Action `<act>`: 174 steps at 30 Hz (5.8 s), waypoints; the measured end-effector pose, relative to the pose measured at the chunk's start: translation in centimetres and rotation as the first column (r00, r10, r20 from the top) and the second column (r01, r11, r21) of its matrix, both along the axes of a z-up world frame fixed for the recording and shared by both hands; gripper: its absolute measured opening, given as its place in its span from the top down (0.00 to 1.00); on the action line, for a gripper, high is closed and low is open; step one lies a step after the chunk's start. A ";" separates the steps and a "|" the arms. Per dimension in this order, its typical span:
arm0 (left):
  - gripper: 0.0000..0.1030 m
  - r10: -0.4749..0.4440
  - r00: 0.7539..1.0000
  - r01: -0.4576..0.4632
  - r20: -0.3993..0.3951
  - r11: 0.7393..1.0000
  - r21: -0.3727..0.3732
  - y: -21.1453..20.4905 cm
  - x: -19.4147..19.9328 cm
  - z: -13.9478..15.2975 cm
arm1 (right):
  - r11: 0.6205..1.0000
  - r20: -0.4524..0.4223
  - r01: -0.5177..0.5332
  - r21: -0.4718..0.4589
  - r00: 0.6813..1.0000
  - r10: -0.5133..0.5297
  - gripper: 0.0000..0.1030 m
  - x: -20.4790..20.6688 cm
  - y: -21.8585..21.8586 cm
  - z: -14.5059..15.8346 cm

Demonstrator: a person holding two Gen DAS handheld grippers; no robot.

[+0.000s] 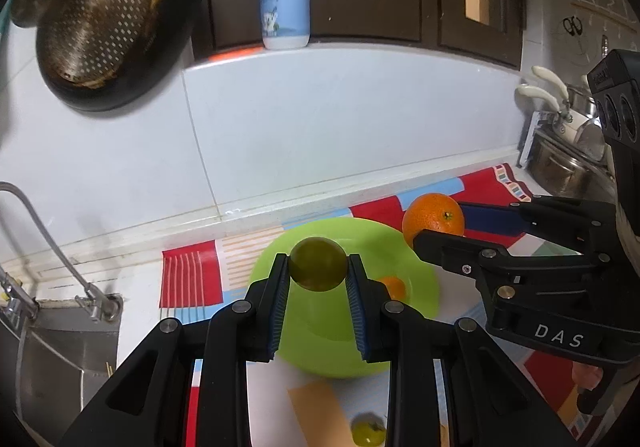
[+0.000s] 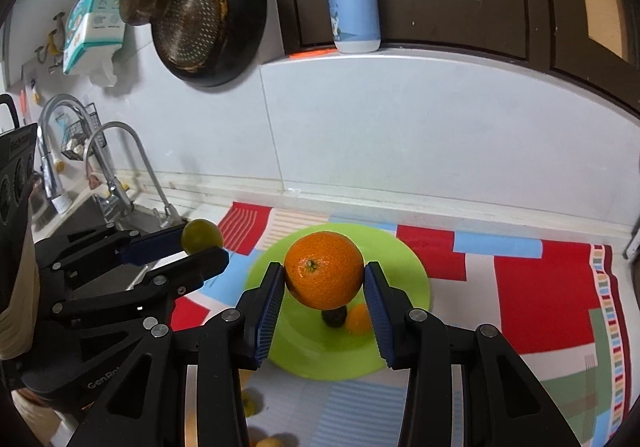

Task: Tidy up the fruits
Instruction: 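Carry the lime and orange over the green plate and release both, then move both open grippers back toward the fruits on the cloth, then grasp the brown kiwi with the left gripper while the right grasps the dark plum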

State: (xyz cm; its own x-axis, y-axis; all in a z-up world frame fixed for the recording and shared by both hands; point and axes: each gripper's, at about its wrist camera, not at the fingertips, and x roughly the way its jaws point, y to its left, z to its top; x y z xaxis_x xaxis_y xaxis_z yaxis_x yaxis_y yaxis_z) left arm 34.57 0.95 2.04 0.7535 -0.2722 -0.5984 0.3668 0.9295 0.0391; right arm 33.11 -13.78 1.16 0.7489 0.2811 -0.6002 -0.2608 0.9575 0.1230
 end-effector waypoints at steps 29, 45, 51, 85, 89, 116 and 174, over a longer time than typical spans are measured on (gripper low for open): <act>0.72 -0.021 0.985 0.027 -0.171 0.999 0.036 -2.8 10.5 -8.0 | 1.000 -0.162 0.011 -0.007 0.987 -0.012 0.59 10.1 -2.2 -8.1; 0.51 0.026 0.981 -0.014 -0.191 0.998 0.064 -2.4 10.8 -8.7 | 0.999 -0.185 0.033 -0.011 0.982 -0.035 0.58 11.3 -2.3 -9.7; 0.43 0.060 0.984 -0.050 -0.168 0.997 0.062 -1.6 8.7 -7.0 | 0.999 -0.145 0.050 -0.012 0.988 -0.051 0.58 9.7 -2.4 -8.1; 0.15 0.059 0.998 -0.059 0.026 0.998 0.005 -0.8 -10.4 2.8 | 0.995 0.071 0.095 -0.004 0.993 -0.095 0.46 -9.5 -3.3 1.5; 0.15 0.047 0.998 -0.047 0.033 0.999 0.003 -1.0 -12.2 3.0 | 0.995 0.076 0.102 -0.013 0.992 -0.100 0.46 -11.5 -3.6 1.6; 0.15 -0.048 0.997 0.046 0.052 0.998 0.036 -4.9 -20.6 -1.0 | 0.992 0.019 0.107 -0.067 0.994 -0.106 0.46 -20.1 -6.7 -2.3; 0.72 -0.296 0.933 0.312 -0.205 0.949 0.047 -9.4 -20.1 -11.3 | 0.944 -0.180 -0.265 -0.197 0.956 0.231 0.70 -18.8 -4.4 -12.9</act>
